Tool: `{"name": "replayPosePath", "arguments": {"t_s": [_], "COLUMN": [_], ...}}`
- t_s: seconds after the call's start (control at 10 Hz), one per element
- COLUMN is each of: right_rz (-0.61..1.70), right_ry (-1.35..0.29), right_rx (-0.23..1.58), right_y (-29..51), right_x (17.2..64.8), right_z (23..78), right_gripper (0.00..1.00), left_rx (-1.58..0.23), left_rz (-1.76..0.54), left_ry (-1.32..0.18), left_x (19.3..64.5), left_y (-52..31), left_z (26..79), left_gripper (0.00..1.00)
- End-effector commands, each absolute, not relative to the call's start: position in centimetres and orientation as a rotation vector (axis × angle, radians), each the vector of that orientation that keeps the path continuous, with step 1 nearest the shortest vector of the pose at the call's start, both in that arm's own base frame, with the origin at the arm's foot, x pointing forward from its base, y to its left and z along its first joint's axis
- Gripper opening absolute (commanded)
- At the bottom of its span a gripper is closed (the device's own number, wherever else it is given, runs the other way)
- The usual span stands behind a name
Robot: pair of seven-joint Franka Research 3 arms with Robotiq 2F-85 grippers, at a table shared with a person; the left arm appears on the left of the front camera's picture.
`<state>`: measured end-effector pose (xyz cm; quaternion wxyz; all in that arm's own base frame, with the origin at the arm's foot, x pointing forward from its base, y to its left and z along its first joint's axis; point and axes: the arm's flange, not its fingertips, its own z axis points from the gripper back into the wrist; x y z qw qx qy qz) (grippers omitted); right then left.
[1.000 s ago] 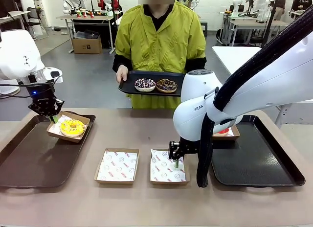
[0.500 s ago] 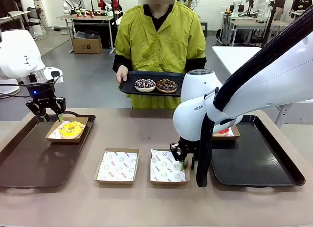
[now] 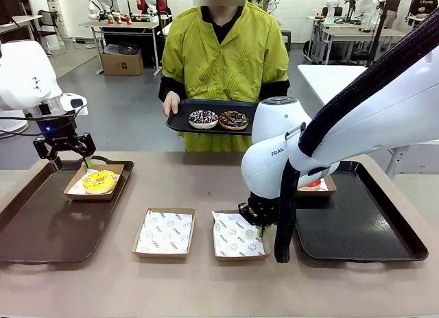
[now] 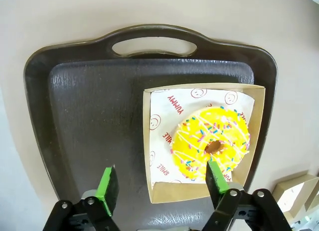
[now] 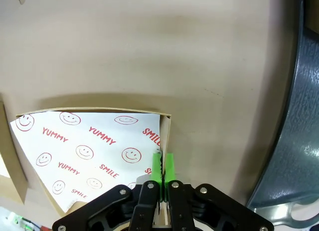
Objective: Individually package the donuts and arrange them on the tray.
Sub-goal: Place the picked Paper togo box on the Handle tray while simultaneously picking up another Paper togo box from the table with the other hand.
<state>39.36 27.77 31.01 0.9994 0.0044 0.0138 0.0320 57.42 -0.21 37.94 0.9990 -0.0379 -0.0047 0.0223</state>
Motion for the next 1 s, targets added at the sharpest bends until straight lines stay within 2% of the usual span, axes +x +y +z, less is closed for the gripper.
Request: {"name": "replayPosePath", "arguments": {"t_s": [0.0, 0.1, 0.5, 0.6, 0.7, 0.9], "right_rz": [0.064, 0.060, 0.019, -0.013, -0.046, -0.079], "right_ry": [0.014, 0.007, -0.078, -0.091, -0.091, -0.063], "right_rx": [0.008, -0.011, 0.013, 0.024, 0.032, 0.024], "right_y": [27.9, 28.1, 27.5, 27.3, 27.3, 27.7], "right_x": [38.9, 38.7, 39.5, 40.8, 42.4, 45.3], "right_z": [31.2, 32.5, 43.8, 46.1, 48.3, 50.1], "right_gripper": [0.00, 0.00, 0.00, 0.00, 0.00, 0.00], "left_rx": [-0.123, -0.228, -0.788, -0.907, -1.102, -1.301], "left_rz": [0.044, -0.004, -0.221, -0.233, -0.222, -0.159], "left_ry": [-0.005, -0.007, 0.012, -0.008, -0.009, -0.006], "left_x": [56.4, 55.4, 47.8, 46.3, 44.5, 43.0], "left_y": [0.5, 1.8, 11.1, 13.2, 16.3, 20.3], "left_z": [39.2, 40.5, 46.1, 46.5, 46.8, 46.2], "left_gripper": [0.91, 0.91, 0.91, 0.91, 0.91, 0.91]}}
